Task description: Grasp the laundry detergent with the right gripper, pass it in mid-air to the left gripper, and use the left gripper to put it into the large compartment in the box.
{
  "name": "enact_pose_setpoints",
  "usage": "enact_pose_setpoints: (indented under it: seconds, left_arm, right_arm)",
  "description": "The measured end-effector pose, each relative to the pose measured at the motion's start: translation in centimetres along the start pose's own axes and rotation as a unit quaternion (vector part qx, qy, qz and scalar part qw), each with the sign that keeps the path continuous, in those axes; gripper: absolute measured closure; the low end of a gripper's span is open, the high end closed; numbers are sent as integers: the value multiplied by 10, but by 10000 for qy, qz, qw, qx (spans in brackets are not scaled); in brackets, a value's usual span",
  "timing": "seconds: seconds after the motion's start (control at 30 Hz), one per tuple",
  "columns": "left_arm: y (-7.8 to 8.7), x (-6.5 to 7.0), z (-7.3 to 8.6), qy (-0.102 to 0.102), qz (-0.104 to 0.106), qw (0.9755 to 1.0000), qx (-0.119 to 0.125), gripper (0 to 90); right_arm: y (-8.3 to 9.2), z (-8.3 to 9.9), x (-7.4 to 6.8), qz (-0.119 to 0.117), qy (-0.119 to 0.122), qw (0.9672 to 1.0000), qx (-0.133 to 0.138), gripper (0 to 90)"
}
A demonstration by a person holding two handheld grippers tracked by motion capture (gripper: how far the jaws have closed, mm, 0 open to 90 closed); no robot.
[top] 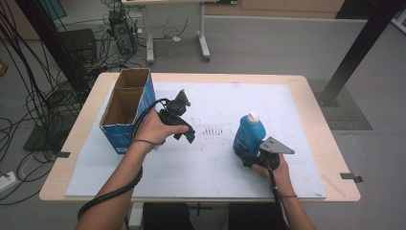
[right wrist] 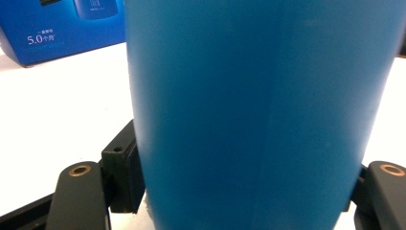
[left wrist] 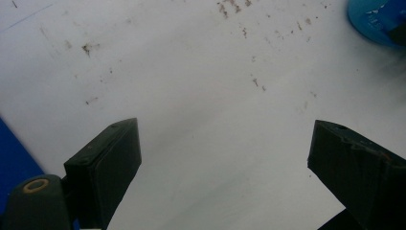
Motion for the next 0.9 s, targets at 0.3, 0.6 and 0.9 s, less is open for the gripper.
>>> enact_pose_setpoints:
  seconds: [0.3,0.6,0.9]
  left_arm:
    - [-1,1,1,-4,3,10000,-15,114]
    - [0,2,1,-8,-6,10000,-8,114]
    - [-1,3,1,-34,-9,10000,-31,114]
  right_arm:
    - [0,0,-1,-30,23,10000,2,327]
    - [0,0,-1,-56,31,10000,-4,351]
    - [0,0,1,-44,-60,10000,21,391]
Point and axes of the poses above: each handheld gripper's, and its own axes: y roughly backward along the jaws, z roughly out of its underside, x roughly to its right, the point moved 8 cm from there along -y, roughly forward along the jaws, and after that the axes turned 9 degrees about z, right-handed, at the moved point
